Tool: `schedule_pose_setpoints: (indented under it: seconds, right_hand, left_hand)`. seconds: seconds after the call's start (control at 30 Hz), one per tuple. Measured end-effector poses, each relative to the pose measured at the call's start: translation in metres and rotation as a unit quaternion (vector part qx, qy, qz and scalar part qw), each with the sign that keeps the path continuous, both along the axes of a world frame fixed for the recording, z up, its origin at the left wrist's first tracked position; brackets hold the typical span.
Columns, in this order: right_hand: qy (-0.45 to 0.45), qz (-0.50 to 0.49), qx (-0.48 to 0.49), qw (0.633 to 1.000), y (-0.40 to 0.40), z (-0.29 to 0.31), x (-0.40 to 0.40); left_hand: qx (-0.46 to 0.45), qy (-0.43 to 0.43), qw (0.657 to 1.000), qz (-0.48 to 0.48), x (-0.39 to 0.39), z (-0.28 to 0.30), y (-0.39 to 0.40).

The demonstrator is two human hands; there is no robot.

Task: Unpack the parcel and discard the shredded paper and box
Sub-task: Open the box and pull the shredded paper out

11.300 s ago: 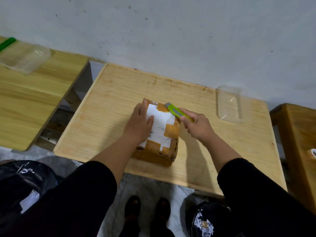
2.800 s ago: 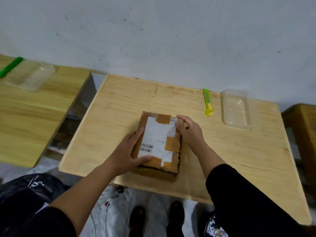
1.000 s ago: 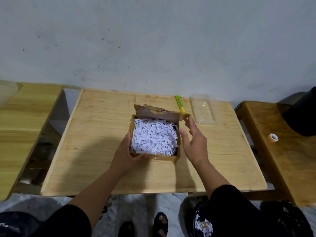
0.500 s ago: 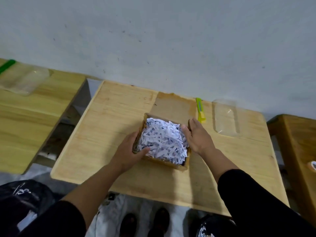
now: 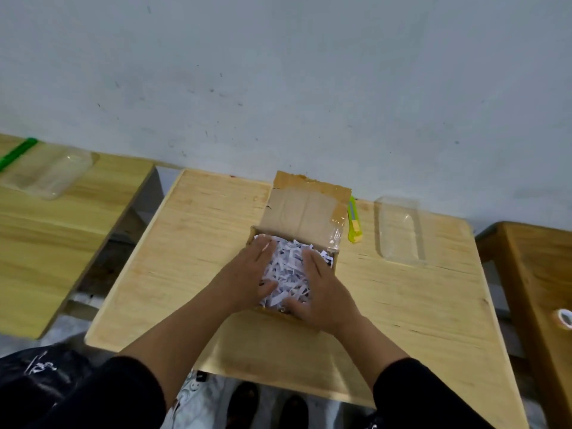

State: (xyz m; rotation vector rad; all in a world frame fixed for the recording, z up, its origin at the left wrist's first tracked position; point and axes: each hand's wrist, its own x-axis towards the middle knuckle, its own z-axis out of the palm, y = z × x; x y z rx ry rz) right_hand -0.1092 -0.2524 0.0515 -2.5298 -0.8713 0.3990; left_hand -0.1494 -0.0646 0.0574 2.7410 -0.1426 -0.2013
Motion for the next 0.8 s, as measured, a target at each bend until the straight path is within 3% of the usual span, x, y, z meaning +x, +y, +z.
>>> schedule_pose_setpoints:
  seconds: [0.13, 0.37, 0.5, 0.63, 0.8]
  right_hand:
    - [0.024, -0.038, -0.008, 0.999, 0.011, -0.009, -0.005]
    - [0.056, -0.100, -0.038, 0.993, 0.028, -0.015, -0.007]
    - [0.080, -0.128, -0.076, 0.986, 0.036, -0.016, 0.000]
    - [0.119, -0.122, -0.131, 0.977, 0.043, -0.015, 0.009]
    - [0.140, -0.134, -0.100, 0.976, 0.045, -0.016, 0.011]
  left_hand:
    - [0.032, 0.044, 0.997, -0.051, 0.008, -0.004, -0.002]
    - [0.028, 0.113, 0.993, -0.007, 0.010, -0.023, -0.010]
    - [-0.007, 0.161, 0.987, 0.020, 0.019, -0.027, -0.011]
    - [-0.040, 0.260, 0.965, -0.018, 0.033, -0.020, -0.003]
    - [-0.054, 0.292, 0.954, -0.031, 0.038, -0.022, 0.001]
